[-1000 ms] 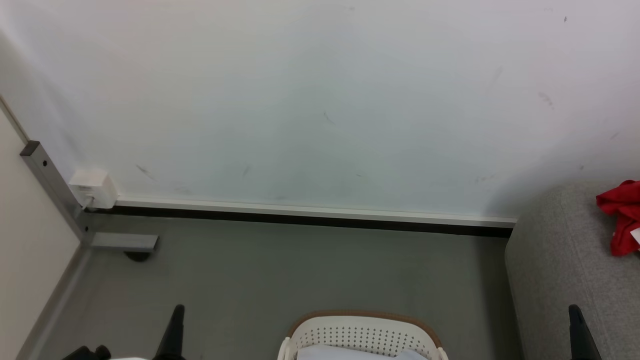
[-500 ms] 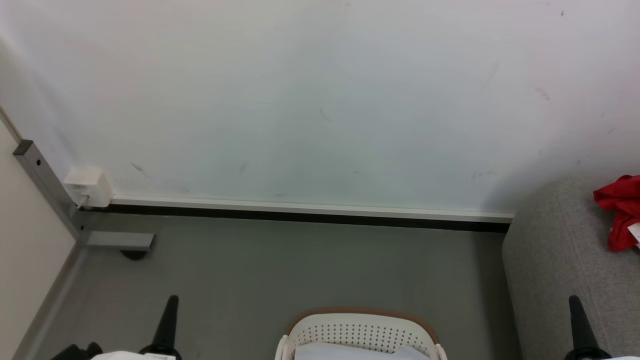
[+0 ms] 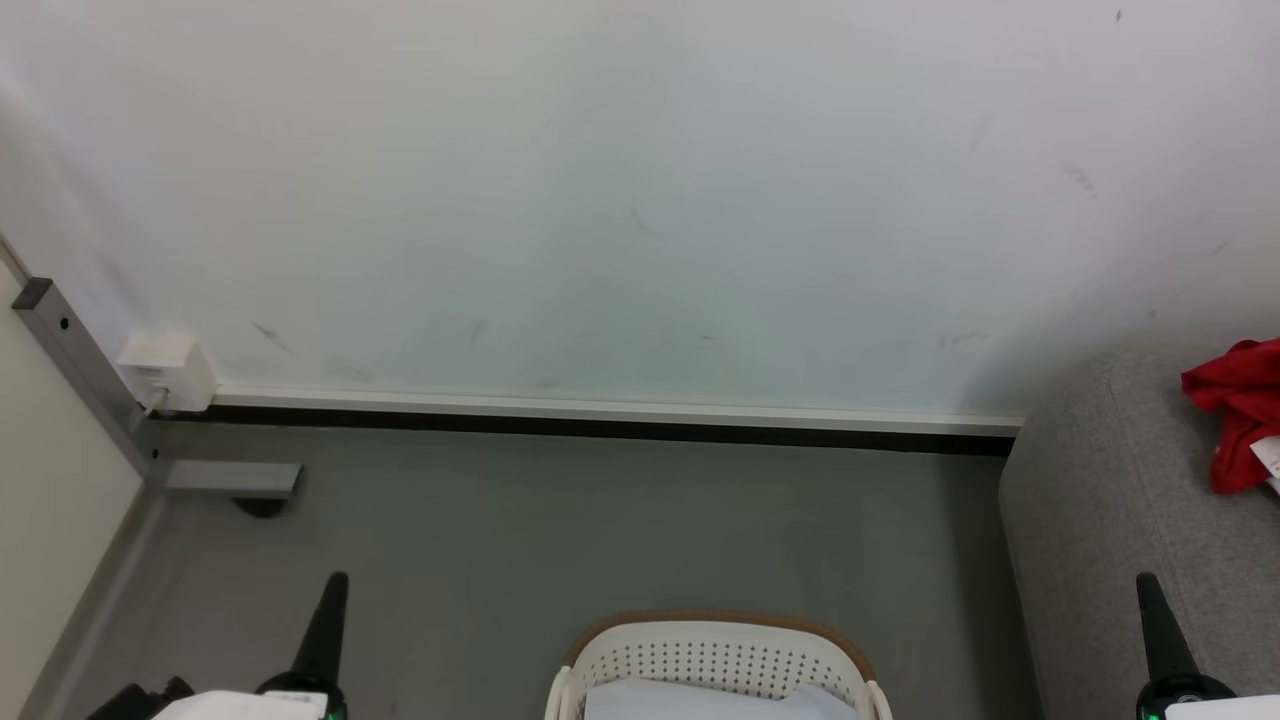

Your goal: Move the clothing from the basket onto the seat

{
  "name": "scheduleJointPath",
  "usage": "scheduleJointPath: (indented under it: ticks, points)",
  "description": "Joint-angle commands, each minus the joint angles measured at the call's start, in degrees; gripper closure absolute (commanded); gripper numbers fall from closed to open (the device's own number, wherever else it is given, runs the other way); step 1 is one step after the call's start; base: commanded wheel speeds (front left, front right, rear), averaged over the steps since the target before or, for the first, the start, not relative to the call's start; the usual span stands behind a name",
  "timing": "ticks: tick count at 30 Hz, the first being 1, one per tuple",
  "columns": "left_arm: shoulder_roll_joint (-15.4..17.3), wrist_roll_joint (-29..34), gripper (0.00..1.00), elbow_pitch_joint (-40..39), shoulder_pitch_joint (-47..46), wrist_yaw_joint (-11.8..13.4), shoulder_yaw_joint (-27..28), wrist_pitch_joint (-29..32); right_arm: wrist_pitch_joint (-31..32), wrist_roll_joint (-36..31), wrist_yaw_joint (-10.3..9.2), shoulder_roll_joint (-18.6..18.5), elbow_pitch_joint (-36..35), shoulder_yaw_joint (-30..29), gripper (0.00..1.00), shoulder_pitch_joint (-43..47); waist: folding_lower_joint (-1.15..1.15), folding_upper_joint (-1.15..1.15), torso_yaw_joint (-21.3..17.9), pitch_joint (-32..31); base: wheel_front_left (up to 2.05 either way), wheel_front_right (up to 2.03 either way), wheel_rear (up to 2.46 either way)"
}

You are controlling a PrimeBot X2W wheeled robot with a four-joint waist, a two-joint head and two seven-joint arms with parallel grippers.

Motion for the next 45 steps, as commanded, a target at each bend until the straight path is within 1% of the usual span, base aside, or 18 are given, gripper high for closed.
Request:
scheduleJointPath:
  ticks: [1,20,37,39,45]
  points:
    - [0.0,-1.1,1.00,-0.4,-1.0,-0.3,0.4,0.4,0.3,1.1,-0.11,-0.6,-0.1,-0.2,1.00,-1.1,0.00,0.00,0.0,0.0,0.00,0.00,0.00]
    - [-0.4,-9.3,1.00,-0.4,-2.1,-1.3,2.4,2.7,2.5,10.0,-0.13,-0.6,0.2,-0.5,1.00,-2.8,0.00,0.00,-0.7,0.9,0.00,0.00,0.00]
    - [-0.8,-15.3,1.00,-0.4,-3.0,-2.1,4.0,4.5,4.3,16.9,-0.15,-0.6,0.5,-0.7,1.00,-4.2,-0.01,0.00,-1.4,1.6,0.00,0.00,0.00]
    - [-0.8,-16.2,1.00,-0.4,-3.1,-2.2,4.1,4.7,4.5,17.5,-0.15,-0.6,0.5,-0.8,1.00,-4.4,-0.01,0.00,-1.5,1.7,0.00,0.00,0.00]
    - [-0.9,-16.2,1.00,-0.4,-3.1,-2.1,4.1,4.7,4.5,17.4,-0.15,-0.6,0.5,-0.7,1.00,-4.5,-0.01,0.00,-1.5,1.7,0.00,0.00,0.00]
